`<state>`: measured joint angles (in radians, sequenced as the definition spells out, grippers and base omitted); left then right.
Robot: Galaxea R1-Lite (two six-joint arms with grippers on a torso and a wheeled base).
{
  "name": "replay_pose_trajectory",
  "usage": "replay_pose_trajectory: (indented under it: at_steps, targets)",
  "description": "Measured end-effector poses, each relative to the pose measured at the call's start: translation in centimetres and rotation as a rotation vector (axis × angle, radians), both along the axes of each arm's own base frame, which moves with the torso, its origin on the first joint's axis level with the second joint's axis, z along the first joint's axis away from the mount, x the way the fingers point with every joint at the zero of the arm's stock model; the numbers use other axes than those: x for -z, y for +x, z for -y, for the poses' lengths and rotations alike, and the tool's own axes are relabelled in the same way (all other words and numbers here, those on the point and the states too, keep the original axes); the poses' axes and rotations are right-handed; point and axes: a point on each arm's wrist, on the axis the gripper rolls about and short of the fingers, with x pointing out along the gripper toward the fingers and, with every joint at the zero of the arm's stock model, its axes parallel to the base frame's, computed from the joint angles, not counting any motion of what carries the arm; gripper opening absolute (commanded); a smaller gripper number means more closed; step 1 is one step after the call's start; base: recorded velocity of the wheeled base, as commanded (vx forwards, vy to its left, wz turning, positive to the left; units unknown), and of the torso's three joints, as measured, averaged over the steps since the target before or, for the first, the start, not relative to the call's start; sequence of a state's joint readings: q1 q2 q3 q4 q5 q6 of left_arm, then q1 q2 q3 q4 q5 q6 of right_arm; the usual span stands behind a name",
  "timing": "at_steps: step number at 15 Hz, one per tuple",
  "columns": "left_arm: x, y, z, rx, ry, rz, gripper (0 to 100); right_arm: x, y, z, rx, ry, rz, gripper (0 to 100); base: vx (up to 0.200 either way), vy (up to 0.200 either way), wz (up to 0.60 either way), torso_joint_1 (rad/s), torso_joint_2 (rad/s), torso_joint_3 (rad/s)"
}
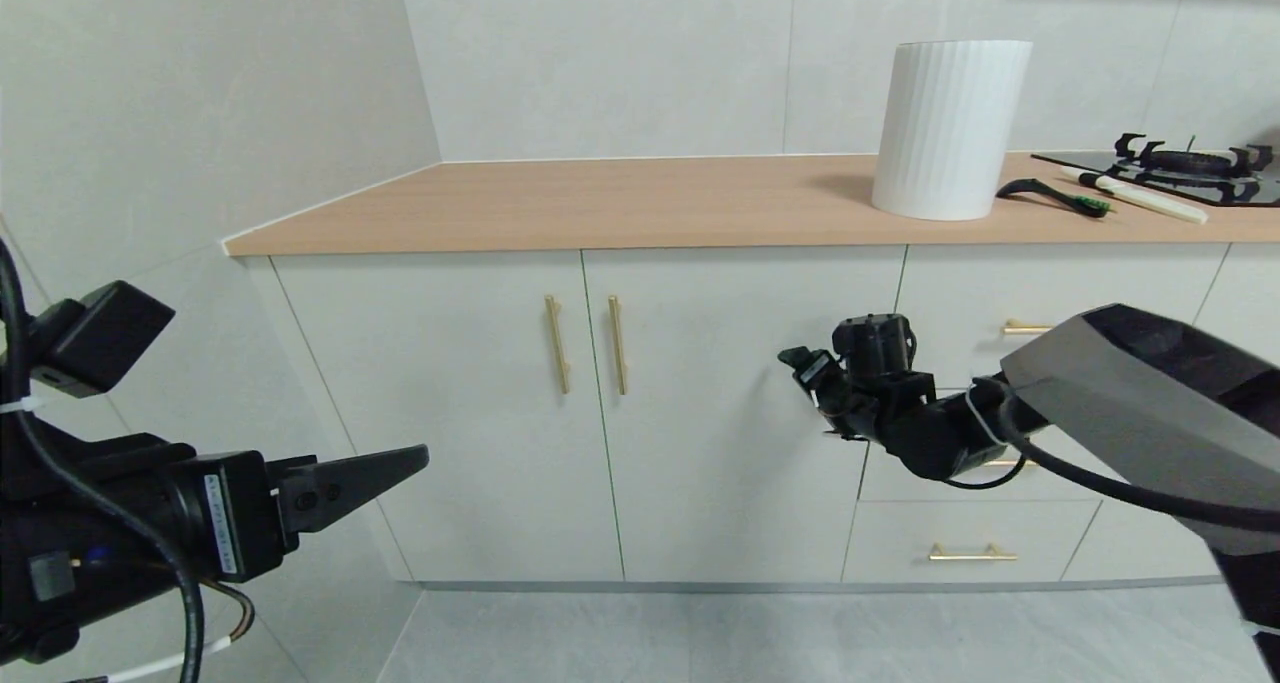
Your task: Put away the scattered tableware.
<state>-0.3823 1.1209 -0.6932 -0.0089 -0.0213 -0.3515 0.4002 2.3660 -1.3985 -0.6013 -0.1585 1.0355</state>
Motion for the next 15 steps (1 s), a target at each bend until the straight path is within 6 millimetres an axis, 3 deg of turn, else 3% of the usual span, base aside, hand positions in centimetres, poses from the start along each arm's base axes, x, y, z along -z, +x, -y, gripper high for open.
replay_pose_trajectory:
  at_steps: [5, 8, 12, 15]
  targets:
    - [-1.2, -1.5, -0.7, -0.018, -0.019, 0.077, 100, -8.6, -7.5, 2.4, -0.111, -0.097, 0.166, 100, 0.0, 0.0, 0.0, 0.0, 0.0, 0.0]
    - [-2.1, -4.4, -2.2, -0.063, -0.014, 0.196, 100, -13.2, -15.0, 5.8, -0.136, -0.247, 0.325, 100, 0.0, 0.0, 0.0, 0.0, 0.0, 0.0]
    - [-0.8, -10.1, -4.5, -0.096, 0.023, 0.356, 100, -15.8, -26.4, 11.5, -0.1, -0.478, 0.508, 100, 0.0, 0.0, 0.0, 0.0, 0.0, 0.0]
    - [1.2, -14.8, -6.0, -0.147, 0.078, 0.46, 100, -15.1, -34.7, 15.2, -0.061, -0.603, 0.546, 100, 0.0, 0.0, 0.0, 0.0, 0.0, 0.0]
